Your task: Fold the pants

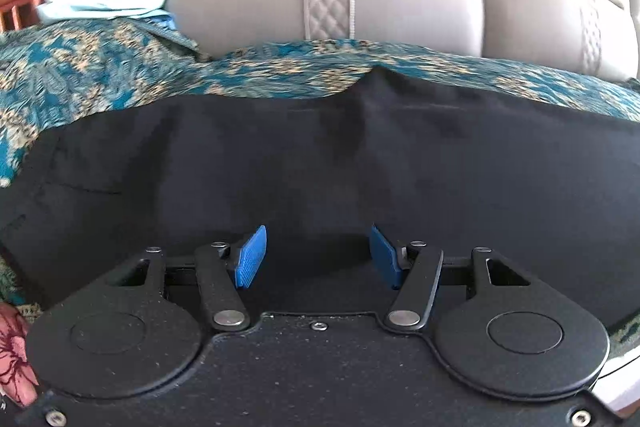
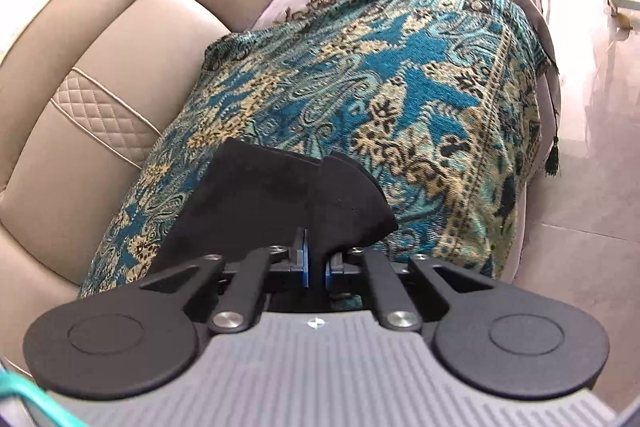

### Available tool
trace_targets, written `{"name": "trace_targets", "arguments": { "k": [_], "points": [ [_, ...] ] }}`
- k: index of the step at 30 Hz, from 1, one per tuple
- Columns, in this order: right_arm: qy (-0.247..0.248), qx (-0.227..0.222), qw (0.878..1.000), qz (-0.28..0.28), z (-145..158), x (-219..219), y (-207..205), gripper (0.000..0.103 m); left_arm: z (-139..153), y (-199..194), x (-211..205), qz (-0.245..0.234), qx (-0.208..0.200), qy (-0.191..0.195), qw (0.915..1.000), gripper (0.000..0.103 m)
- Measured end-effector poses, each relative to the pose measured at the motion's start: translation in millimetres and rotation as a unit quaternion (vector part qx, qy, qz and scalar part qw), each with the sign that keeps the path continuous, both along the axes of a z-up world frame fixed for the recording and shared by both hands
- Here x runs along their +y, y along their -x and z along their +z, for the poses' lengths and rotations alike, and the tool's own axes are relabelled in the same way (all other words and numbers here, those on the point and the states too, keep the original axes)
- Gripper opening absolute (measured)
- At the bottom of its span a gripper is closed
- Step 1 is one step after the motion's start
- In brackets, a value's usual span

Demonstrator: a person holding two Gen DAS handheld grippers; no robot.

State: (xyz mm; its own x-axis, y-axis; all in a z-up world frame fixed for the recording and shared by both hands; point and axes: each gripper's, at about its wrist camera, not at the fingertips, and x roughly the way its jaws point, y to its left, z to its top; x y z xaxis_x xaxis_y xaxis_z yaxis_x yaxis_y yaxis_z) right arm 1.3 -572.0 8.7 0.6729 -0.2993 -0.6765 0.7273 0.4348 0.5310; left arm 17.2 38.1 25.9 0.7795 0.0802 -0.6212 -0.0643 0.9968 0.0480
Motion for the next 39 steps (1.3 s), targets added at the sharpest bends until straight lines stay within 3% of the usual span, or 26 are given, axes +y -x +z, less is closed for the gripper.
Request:
{"name": "trace_targets", "arguments": {
  "k": [3, 7, 9, 11, 14, 16, 19, 20, 25, 30, 32, 34, 36, 39],
  "points": [
    [0.035, 0.006, 0.999, 0.018, 10.4, 18.2, -14.7, 0.008, -0.2, -0.4, 6.9, 0.011, -0.001, 0.006, 0.9999, 0.057],
    [0.085, 0.006, 0.990, 0.110, 28.7, 67.9, -54.5, 0.007, -1.1, -0.4, 5.7, 0.016, -0.003, 0.002, 0.9999, 0.057],
    [0.107, 0.007, 0.979, 0.173, 33.7, 107.5, -80.2, 0.007, -1.7, -0.5, 4.0, 0.019, -0.004, 0.001, 0.9998, 0.057],
    [0.141, 0.007, 0.958, 0.249, 35.9, 161.7, -105.6, 0.007, -1.7, -0.9, 4.3, 0.022, -0.003, 0.007, 0.9997, 0.057],
    [0.190, 0.008, 0.905, 0.380, 29.2, 254.2, -128.1, 0.007, -2.0, -1.7, 7.9, 0.024, -0.001, 0.020, 0.9995, 0.057],
    [0.250, 0.009, 0.850, 0.463, 20.7, 323.2, -124.9, 0.007, -1.8, -1.3, 7.9, 0.024, -0.001, 0.019, 0.9995, 0.057],
    [0.349, -0.010, 0.767, 0.539, 16.9, 395.6, -97.1, 0.008, -2.1, 0.1, 7.2, 0.022, -0.002, 0.017, 0.9996, 0.057],
    [0.354, -0.018, 0.749, 0.559, 15.2, 408.8, -87.2, 0.008, -2.2, 0.5, 7.9, 0.021, -0.003, 0.018, 0.9996, 0.057],
    [0.390, -0.039, 0.688, 0.611, 6.8, 440.8, -41.7, 0.010, -4.2, 2.9, 6.7, 0.014, -0.009, 0.015, 0.9998, 0.057],
    [0.361, -0.078, 0.669, 0.645, 6.1, 438.7, -22.2, 0.031, -2.1, 3.0, 7.3, 0.012, -0.004, 0.020, 0.9997, 0.057],
    [0.357, -0.089, 0.662, 0.653, 3.9, 437.7, -15.6, 0.055, 0.1, 3.3, 7.8, 0.013, 0.001, 0.024, 0.9996, 0.057],
    [0.336, -0.099, 0.662, 0.662, 3.2, 431.6, -11.1, 0.080, 2.6, 5.2, 7.9, 0.011, 0.003, 0.032, 0.9994, 0.057],
    [0.307, -0.110, 0.666, 0.670, 1.3, 426.9, -7.8, 0.082, 6.8, 9.5, 8.8, 0.004, -0.003, 0.053, 0.9986, 0.057],
    [0.303, -0.118, 0.667, 0.671, 1.5, 421.0, 1.0, 0.084, 15.9, 15.4, 6.3, -0.009, -0.020, 0.077, 0.9968, 0.057]
  ]
}}
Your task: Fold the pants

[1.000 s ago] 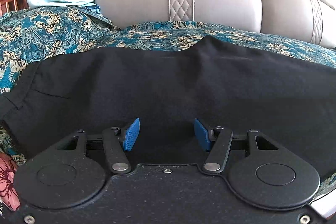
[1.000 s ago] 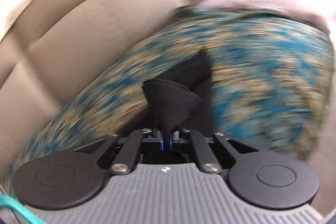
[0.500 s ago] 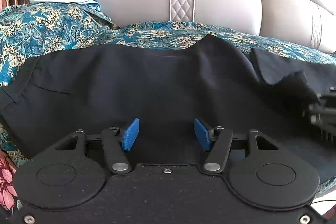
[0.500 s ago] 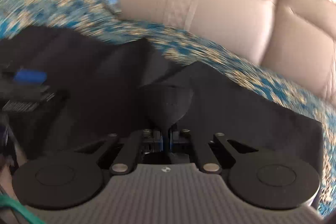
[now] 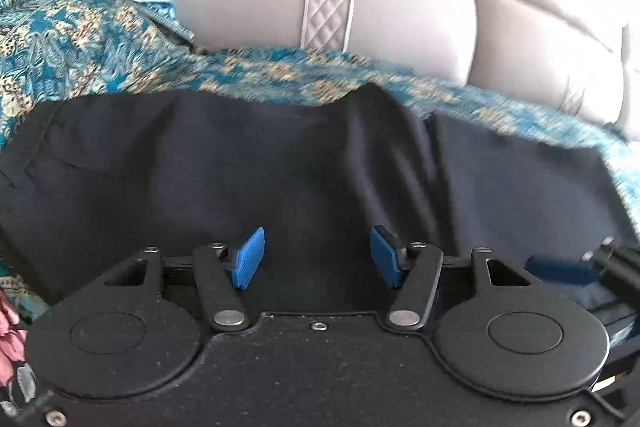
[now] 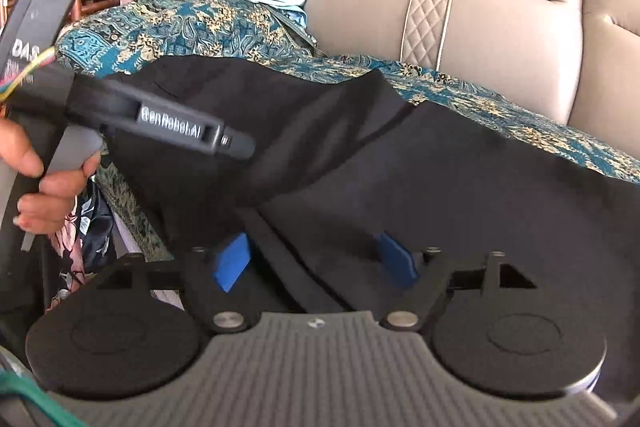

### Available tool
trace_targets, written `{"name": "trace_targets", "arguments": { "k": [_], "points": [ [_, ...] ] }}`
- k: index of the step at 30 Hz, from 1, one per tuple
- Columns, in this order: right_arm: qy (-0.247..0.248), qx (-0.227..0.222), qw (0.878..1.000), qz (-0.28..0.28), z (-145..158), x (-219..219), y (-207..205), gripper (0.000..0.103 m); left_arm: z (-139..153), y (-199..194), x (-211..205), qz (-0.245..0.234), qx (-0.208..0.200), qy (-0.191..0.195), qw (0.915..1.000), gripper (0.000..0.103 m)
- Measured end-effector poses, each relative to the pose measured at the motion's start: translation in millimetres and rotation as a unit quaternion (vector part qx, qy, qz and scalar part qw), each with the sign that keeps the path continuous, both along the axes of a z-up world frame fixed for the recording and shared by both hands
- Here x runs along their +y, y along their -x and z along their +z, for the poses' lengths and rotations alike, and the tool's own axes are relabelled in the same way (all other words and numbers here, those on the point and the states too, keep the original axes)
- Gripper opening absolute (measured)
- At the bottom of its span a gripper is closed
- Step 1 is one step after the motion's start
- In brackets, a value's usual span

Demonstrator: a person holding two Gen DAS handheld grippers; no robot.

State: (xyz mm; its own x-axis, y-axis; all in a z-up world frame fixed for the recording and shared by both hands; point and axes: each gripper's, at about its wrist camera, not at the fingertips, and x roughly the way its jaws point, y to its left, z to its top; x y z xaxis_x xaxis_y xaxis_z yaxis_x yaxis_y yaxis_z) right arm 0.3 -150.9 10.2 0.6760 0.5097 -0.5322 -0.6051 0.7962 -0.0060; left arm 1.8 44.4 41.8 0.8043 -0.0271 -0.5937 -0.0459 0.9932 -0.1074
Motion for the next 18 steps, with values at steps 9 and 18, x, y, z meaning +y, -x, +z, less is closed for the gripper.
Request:
{"name": "trace_targets", "arguments": {
  "k": [9, 18],
  "points": [
    [-0.018, -0.040, 0.991, -0.129, 11.1, -25.0, 9.9, 0.086, 22.0, 4.5, -36.5, -0.060, -0.046, -0.009, 0.9971, 0.057],
    [0.022, -0.050, 0.950, -0.307, 6.9, -54.5, 11.4, 0.086, 5.9, 11.5, -87.5, -0.128, -0.036, -0.030, 0.9907, 0.051]
  ]
}}
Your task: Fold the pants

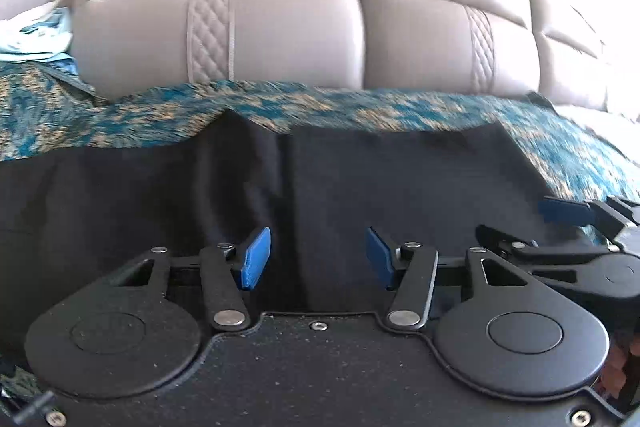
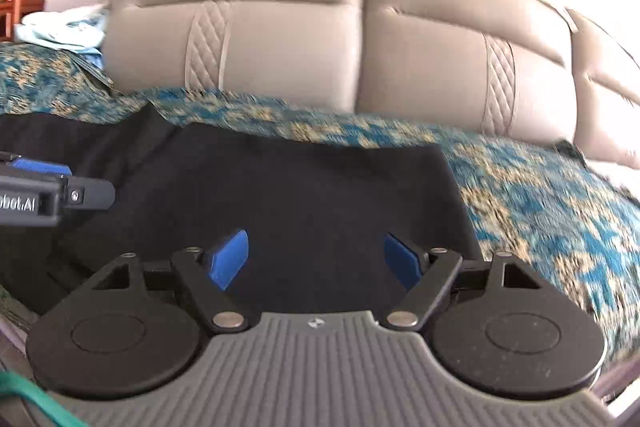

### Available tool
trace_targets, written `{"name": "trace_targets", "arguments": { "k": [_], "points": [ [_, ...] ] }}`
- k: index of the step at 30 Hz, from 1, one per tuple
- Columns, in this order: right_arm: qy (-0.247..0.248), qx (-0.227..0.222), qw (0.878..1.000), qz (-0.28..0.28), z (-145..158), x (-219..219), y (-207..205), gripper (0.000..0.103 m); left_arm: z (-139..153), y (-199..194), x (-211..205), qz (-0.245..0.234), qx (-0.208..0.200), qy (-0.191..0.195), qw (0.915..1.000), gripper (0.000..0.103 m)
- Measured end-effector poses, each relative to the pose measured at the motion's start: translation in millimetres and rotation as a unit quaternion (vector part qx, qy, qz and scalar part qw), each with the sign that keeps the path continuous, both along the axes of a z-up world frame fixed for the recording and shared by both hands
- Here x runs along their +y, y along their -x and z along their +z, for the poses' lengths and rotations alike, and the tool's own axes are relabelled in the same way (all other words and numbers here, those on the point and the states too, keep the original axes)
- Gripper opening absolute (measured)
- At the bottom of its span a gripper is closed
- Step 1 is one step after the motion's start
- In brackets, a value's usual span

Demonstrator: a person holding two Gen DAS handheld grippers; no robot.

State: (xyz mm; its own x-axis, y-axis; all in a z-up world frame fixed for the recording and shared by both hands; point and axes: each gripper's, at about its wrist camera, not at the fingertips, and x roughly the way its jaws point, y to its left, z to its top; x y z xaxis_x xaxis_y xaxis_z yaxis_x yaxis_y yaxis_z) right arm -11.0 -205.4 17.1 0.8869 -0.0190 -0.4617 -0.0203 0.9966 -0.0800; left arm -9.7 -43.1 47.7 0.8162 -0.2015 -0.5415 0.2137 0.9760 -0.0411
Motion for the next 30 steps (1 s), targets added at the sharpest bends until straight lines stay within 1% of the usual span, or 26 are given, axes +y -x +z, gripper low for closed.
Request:
{"name": "trace_targets", "arguments": {
  "k": [3, 8, 12, 17, 30],
  "points": [
    [-0.002, 0.016, 1.000, 0.005, -5.5, 1.5, -0.9, 0.086, -8.8, 2.0, -9.1, -0.003, 0.013, -0.012, 0.9998, 0.048],
    [0.015, 0.034, 0.999, 0.031, -13.9, 15.8, -0.3, 0.085, -24.2, 8.4, -7.0, 0.009, 0.047, -0.017, 0.9987, 0.044],
    [0.010, 0.040, 0.998, 0.048, -15.8, 23.5, 2.1, 0.085, -29.2, 13.6, -0.4, 0.012, 0.042, -0.020, 0.9988, 0.044],
    [-0.008, 0.047, 0.998, 0.044, -16.2, 22.6, 2.2, 0.085, -29.5, 16.0, 4.0, 0.017, 0.045, -0.014, 0.9987, 0.045],
    [-0.011, 0.050, 0.997, 0.051, -16.9, 22.5, 2.9, 0.085, -29.2, 23.3, 7.7, 0.013, 0.044, -0.020, 0.9988, 0.045]
  ]
}}
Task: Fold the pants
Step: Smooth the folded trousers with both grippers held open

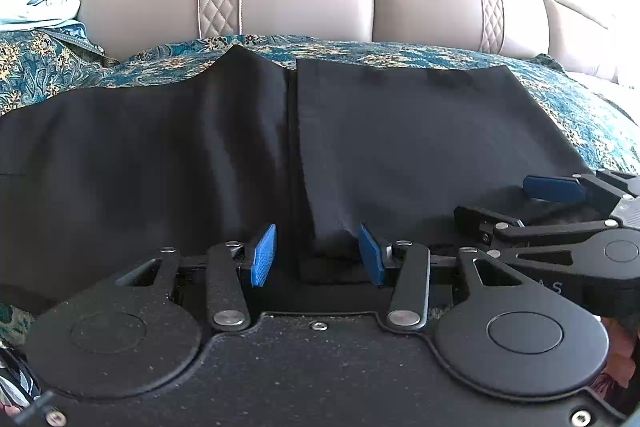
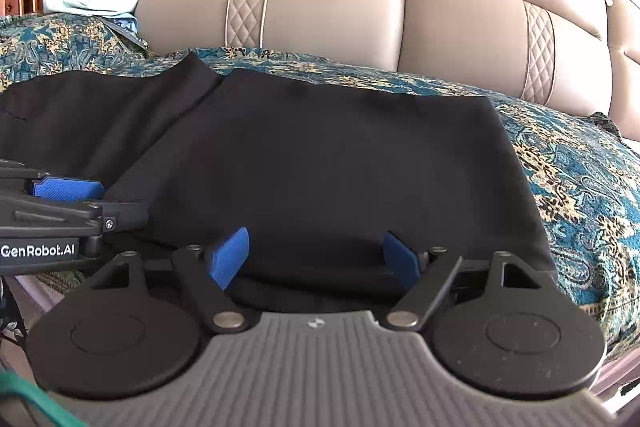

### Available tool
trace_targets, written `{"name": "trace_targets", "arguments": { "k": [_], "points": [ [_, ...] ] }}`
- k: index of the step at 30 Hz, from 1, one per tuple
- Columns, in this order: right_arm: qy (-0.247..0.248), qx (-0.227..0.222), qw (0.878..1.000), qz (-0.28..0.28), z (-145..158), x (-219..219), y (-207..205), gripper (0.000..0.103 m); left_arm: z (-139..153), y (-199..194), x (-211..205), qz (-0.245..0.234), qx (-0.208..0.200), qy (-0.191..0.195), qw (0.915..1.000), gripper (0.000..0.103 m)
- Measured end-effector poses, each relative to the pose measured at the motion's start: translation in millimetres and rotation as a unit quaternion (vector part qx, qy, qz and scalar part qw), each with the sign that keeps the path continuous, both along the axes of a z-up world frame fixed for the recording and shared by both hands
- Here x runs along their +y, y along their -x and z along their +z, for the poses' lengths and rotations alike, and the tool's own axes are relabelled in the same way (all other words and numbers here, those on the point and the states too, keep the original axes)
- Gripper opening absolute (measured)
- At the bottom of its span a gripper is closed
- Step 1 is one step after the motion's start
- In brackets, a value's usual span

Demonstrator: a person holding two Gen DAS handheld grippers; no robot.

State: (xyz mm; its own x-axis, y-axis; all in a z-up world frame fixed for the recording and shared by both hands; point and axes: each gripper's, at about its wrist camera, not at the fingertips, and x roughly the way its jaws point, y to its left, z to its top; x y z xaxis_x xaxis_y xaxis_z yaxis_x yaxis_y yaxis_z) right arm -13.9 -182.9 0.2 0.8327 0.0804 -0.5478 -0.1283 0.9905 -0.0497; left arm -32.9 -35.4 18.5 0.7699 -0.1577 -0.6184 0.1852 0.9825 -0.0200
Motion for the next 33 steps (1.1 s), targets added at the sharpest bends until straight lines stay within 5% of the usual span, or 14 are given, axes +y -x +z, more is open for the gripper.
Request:
{"name": "trace_targets", "arguments": {
  "k": [20, 33],
  "points": [
    [-0.001, -0.018, 0.999, 0.032, 6.2, 13.0, -9.7, 0.087, 4.0, 17.4, 15.8, -0.011, 0.025, 0.020, 0.9994, 0.045],
    [-0.006, -0.022, 0.982, 0.189, 0.2, 67.8, 12.8, 0.087, 40.9, 12.0, 97.2, 0.126, -0.028, 0.043, 0.9907, 0.046]
  ]
}}
